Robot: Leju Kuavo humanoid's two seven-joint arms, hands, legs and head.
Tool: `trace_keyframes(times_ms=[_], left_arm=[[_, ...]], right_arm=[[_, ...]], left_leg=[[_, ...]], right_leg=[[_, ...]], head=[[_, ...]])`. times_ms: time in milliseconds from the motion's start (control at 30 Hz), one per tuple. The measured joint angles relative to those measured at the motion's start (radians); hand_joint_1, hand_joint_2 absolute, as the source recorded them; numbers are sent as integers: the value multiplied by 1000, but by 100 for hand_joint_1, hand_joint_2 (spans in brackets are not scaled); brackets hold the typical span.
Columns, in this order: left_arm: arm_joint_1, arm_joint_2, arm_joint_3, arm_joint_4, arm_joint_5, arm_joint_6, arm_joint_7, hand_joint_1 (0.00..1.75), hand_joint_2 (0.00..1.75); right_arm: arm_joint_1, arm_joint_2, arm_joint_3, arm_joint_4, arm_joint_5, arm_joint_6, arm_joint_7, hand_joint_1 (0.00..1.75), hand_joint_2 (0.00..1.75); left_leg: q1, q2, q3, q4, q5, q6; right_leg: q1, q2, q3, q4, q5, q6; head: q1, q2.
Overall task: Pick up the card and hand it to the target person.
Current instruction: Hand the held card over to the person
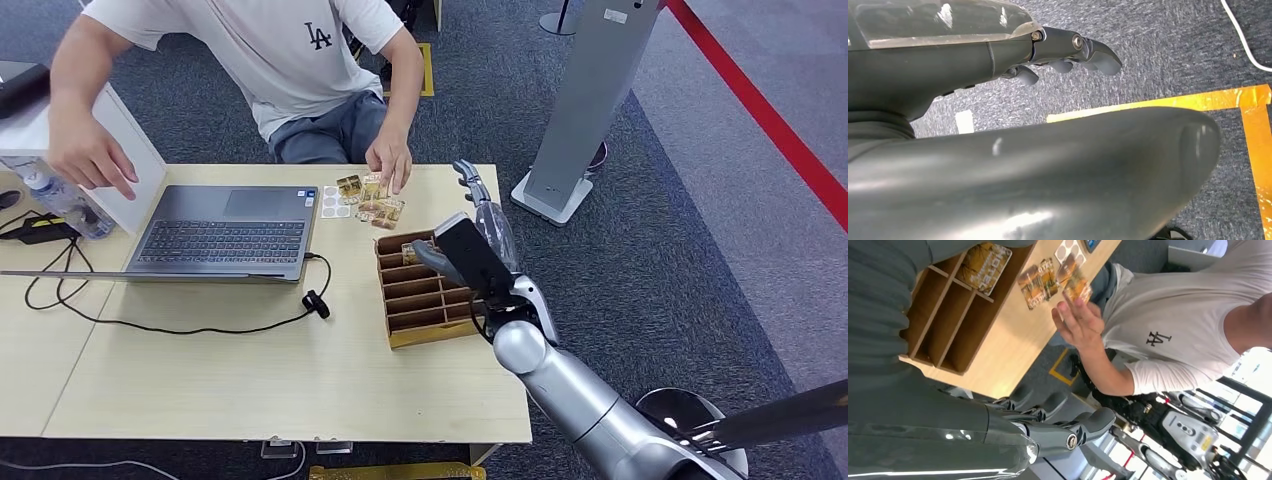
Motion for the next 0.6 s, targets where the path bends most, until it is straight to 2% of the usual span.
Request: trace_keyframes(times_ms=[167,367,600], left_arm=[[0,0,0,0,7,7,6,0,0],[1,0,0,0,6,9,14,0,0],[2,0,0,0,9,23,25,0,0]], right_arm=[[21,-14,7,-6,-117,44,8,0,175],[90,-71,12,-63,-393,233,31,0,175],[180,-139,12,-178,-465,265,30,0,175]], left_leg=[[0,0,0,0,0,0],[0,0,0,0,0,0],[0,0,0,0,0,0]], right_leg=[[0,0,0,0,0,0],[0,0,0,-1,0,0],[0,0,0,-1,0,0]], head=[[0,0],[1,0],[1,0]])
